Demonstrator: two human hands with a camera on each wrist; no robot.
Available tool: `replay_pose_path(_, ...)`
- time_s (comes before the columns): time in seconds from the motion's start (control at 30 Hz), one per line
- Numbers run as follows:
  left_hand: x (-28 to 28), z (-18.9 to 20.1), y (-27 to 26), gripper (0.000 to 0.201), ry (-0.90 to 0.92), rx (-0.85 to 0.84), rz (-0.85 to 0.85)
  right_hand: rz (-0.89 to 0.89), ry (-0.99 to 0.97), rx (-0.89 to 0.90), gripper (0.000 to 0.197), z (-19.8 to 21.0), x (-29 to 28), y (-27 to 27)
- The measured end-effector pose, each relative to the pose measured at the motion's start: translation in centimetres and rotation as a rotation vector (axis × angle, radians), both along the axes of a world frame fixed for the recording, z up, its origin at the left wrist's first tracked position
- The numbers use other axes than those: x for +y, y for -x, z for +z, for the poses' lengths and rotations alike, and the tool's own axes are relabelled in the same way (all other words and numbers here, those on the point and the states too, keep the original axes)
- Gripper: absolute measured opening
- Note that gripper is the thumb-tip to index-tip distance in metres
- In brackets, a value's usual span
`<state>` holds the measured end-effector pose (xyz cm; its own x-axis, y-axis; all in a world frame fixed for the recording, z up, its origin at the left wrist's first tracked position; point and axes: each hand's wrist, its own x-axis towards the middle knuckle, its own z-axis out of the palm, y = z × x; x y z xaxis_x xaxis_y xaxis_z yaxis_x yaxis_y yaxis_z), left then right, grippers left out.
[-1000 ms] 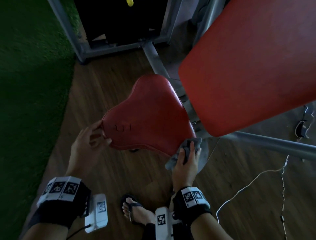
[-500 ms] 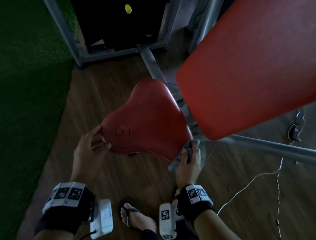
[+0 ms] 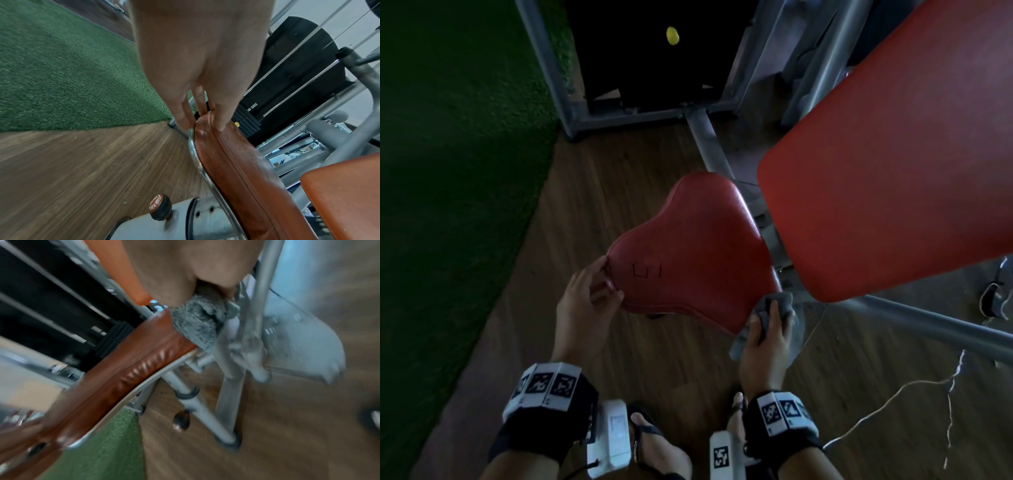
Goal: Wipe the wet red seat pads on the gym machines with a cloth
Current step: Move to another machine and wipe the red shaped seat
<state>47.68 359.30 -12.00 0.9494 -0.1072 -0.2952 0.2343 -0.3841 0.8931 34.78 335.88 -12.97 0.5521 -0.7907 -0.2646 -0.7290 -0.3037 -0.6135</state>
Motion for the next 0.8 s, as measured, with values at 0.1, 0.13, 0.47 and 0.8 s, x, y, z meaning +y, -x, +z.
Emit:
replay_pose_path(0.1, -0.3, 0.1, 0.1, 0.061, -0.035, 0.004, -0.003, 0.079, 0.041, 0.061, 0.051, 0.5, -1.4, -0.6)
replay_pose_path(0.13, -0.4, 0.2, 0.2, 0.061, -0.052, 0.006, -0.009, 0.115, 0.061, 0.085, 0.051, 0.5, -1.7, -0.7)
replay_pose_path(0.47, -1.3, 1.3, 0.6, 0.052, -0.039, 0.048, 0.079, 0.834, 0.331, 0.164, 0.052, 0.3, -2.4, -7.1)
replay_pose_path(0.8, -9.8, 5.6, 2.1, 0.038, -0.378, -0.377, 0.11, 0.78, -0.071, -0.08, 0.055, 1.7, -8.4, -6.0)
